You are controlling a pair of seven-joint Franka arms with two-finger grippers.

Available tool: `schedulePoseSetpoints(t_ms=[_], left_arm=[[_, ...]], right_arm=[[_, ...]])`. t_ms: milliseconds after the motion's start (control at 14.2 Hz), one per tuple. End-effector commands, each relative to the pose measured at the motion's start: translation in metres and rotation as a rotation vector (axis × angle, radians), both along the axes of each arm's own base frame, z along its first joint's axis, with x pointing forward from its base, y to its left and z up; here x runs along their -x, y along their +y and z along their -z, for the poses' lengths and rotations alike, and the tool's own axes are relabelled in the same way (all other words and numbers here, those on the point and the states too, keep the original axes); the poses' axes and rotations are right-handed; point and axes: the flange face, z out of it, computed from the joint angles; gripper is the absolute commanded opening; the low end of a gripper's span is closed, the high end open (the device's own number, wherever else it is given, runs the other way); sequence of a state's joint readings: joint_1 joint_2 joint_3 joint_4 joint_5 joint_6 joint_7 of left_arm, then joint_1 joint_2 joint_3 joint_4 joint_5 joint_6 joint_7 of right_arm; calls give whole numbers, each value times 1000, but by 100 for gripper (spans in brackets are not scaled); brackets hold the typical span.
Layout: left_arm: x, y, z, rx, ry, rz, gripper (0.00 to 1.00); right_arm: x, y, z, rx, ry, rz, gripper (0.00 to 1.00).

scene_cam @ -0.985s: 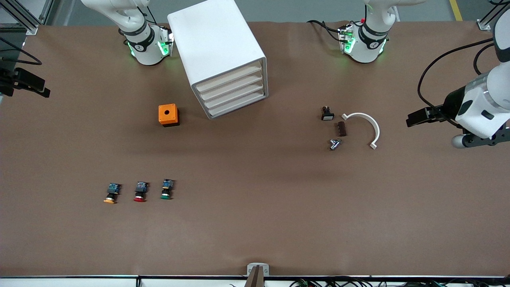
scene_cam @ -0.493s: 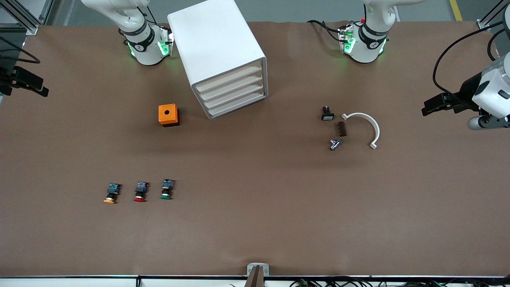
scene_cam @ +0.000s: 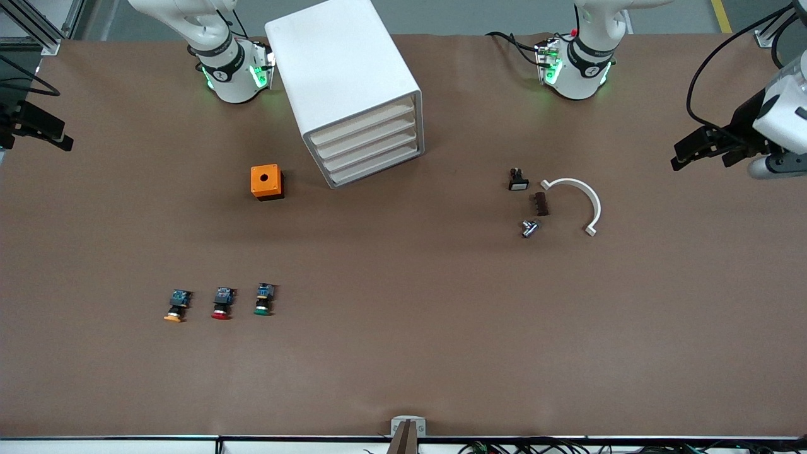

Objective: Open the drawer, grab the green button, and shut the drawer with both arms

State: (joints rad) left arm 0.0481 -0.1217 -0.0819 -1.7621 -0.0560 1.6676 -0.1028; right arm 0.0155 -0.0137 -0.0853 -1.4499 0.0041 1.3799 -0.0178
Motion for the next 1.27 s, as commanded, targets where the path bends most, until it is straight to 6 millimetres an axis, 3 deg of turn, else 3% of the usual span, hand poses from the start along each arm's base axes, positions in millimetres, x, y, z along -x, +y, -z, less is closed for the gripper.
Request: schedulePoseSetpoints(t_ms=[0, 211, 774, 1196], left_arm=[[3, -4, -36, -20, -83, 27, 99], [-3, -6, -45, -17, -98, 26, 99], [-2, -17, -28, -21, -23, 52, 99], [-3, -17, -29, -18, -24, 46, 100]], right_arm=[[11, -2, -13, -41, -30, 10, 100], [12, -3, -14, -43, -32, 11, 100], [12, -5, -17, -25, -57, 3, 100], [27, -4, -15, -11, -93, -48, 100]])
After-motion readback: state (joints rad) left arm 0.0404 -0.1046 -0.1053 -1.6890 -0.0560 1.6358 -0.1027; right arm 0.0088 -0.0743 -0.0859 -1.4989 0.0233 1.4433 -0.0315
